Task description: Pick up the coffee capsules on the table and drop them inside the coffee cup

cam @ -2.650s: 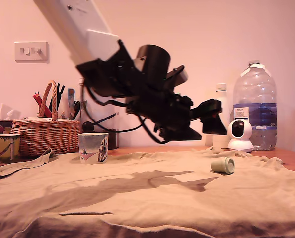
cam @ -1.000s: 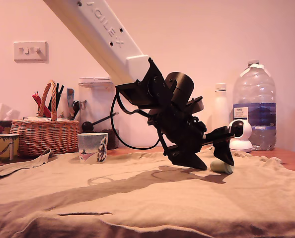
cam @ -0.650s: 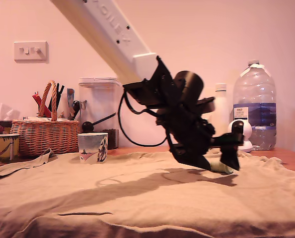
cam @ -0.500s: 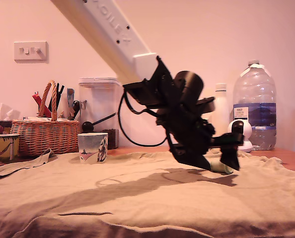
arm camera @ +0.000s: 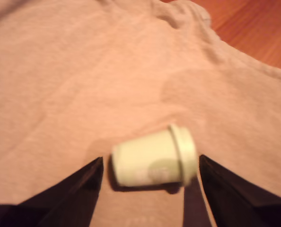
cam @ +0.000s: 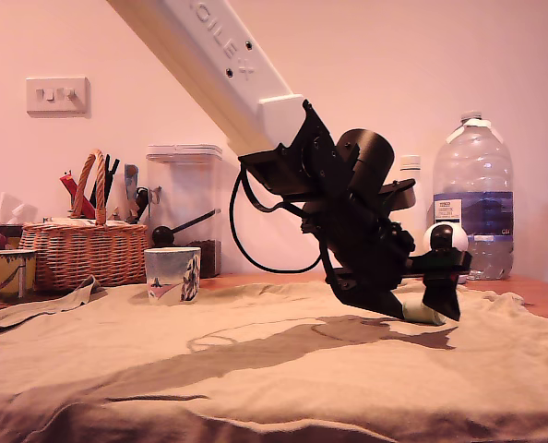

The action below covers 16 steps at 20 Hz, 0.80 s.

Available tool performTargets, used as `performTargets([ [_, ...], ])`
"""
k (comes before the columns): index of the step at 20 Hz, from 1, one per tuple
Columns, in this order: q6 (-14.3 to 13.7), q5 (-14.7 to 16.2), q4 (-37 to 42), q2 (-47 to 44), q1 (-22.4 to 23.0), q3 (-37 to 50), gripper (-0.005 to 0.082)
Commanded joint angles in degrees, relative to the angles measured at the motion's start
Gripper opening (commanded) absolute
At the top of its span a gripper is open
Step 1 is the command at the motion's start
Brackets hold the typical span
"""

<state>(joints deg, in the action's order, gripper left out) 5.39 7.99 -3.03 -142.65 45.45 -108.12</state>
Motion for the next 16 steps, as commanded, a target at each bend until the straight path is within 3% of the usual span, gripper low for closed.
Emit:
performTargets([
  [1, -0.48, 0.09, 1.07, -2.8, 0.04, -0.02, 0.0531],
  [11, -0.48, 0.13, 1.81, -2.8, -0.07, -0.02, 0.0271],
  [16, -0.48, 0.13, 2.45, -2.8, -0.07, -0.02, 0.0265],
])
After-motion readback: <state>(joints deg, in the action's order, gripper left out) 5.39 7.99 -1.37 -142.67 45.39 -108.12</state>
